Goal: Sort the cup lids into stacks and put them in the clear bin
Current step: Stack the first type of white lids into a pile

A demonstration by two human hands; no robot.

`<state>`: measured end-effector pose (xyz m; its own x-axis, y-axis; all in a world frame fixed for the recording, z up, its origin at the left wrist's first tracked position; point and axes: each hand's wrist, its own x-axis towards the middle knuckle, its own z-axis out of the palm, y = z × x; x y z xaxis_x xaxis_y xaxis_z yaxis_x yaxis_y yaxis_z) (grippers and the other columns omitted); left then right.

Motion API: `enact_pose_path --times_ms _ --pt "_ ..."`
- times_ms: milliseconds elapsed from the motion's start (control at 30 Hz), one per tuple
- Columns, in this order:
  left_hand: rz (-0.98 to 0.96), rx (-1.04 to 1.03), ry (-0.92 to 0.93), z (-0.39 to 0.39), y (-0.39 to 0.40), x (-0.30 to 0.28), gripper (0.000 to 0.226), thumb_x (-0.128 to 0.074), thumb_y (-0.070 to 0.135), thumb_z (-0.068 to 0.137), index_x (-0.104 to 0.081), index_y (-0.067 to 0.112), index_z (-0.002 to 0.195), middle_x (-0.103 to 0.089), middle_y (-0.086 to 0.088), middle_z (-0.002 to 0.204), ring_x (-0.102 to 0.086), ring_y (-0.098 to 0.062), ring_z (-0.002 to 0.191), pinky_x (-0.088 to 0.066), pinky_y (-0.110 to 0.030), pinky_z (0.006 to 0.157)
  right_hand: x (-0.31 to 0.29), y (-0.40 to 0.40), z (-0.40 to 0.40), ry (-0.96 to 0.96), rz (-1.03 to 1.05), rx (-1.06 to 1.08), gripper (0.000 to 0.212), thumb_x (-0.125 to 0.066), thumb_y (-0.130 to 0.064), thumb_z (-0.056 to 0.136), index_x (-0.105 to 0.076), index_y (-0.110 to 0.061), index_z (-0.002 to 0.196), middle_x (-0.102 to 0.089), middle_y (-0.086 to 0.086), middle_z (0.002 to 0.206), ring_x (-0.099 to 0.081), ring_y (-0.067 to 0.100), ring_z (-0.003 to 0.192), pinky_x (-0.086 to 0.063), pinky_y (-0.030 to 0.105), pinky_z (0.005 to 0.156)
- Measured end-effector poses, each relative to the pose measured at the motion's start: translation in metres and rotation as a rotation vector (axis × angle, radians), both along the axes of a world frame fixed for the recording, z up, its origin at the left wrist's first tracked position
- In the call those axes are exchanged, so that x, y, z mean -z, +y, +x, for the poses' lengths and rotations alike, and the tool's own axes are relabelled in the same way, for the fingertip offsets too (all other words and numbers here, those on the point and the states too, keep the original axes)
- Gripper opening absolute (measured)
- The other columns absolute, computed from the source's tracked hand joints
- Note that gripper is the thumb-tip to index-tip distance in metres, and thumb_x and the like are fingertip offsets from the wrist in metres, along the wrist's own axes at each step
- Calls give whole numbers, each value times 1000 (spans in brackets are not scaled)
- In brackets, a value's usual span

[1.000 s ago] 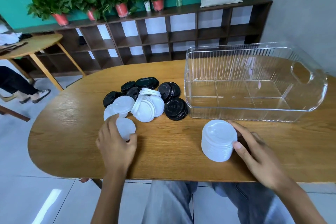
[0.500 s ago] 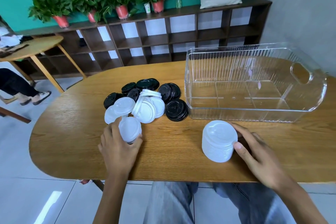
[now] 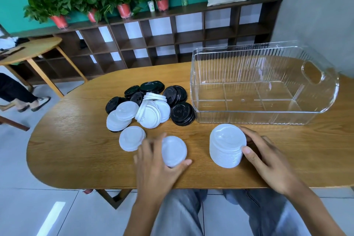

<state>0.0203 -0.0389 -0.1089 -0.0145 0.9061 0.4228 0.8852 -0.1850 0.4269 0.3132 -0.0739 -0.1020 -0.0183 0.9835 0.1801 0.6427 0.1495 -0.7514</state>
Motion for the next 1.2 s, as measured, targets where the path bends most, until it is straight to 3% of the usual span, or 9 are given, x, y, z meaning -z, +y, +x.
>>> enact_pose_path --times_ms 100,200,367,433,600,733,833,1000,1200 --pt "-115 68 55 12 -5 2 108 -66 88 56 -56 22 142 -53 -3 113 -55 -28 111 -45 -45 88 0 0 0 2 5 -6 57 -34 -68 91 -39 -48 144 -56 -33 127 -49 2 124 -39 34 103" --pt "-231 127 -38 3 -2 -1 114 -62 92 56 -42 30 150 -47 5 126 -48 -19 124 -41 -41 100 3 0 2 -6 15 -9 57 -34 -68 92 -38 -48 145 -53 -38 127 -48 0 122 -39 33 102" --pt "-360 319 -124 -23 4 -2 93 -69 63 63 -23 63 144 -40 38 136 -45 -5 126 -39 -41 111 4 2 2 -8 17 -8 58 -33 -69 92 -39 -46 145 -54 -35 129 -48 0 123 -38 32 103" --pt "-365 342 -179 -27 7 -2 92 -72 59 63 -26 66 143 -45 38 131 -47 -3 122 -41 -40 109 5 2 2 -16 19 -11 58 -32 -70 92 -39 -46 145 -53 -36 130 -48 1 123 -38 30 102" --pt "-286 320 -200 -22 7 2 90 -74 69 64 -38 52 145 -44 31 123 -50 -3 119 -45 -35 105 5 3 3 -20 14 -16 57 -32 -69 93 -39 -45 145 -57 -30 128 -49 3 122 -39 33 102" --pt "-200 293 -447 -2 2 -5 80 -76 65 64 -46 52 137 -48 21 124 -54 3 115 -43 -10 93 5 2 2 -22 24 -13 56 -33 -69 93 -40 -46 144 -56 -34 128 -49 1 121 -38 30 101" --pt "-140 352 -532 28 -1 -15 70 -79 56 67 -56 42 132 -50 12 125 -56 -2 119 -43 -8 93 4 1 2 -17 20 -11 56 -33 -69 92 -39 -48 144 -56 -34 129 -48 0 122 -37 29 100" --pt "-118 467 -545 76 -1 -30 66 -82 50 69 -59 33 129 -49 10 124 -55 -2 119 -43 -9 94 2 1 1 -12 26 -26 54 -34 -67 94 -38 -49 144 -56 -33 130 -50 4 123 -39 30 101" --pt "-127 454 -447 93 3 -34 76 -77 65 66 -58 31 131 -42 13 121 -47 7 118 -33 -1 95 5 0 4 47 38 -29 49 -24 -63 98 -41 -51 143 -54 -32 136 -49 5 124 -37 32 103"
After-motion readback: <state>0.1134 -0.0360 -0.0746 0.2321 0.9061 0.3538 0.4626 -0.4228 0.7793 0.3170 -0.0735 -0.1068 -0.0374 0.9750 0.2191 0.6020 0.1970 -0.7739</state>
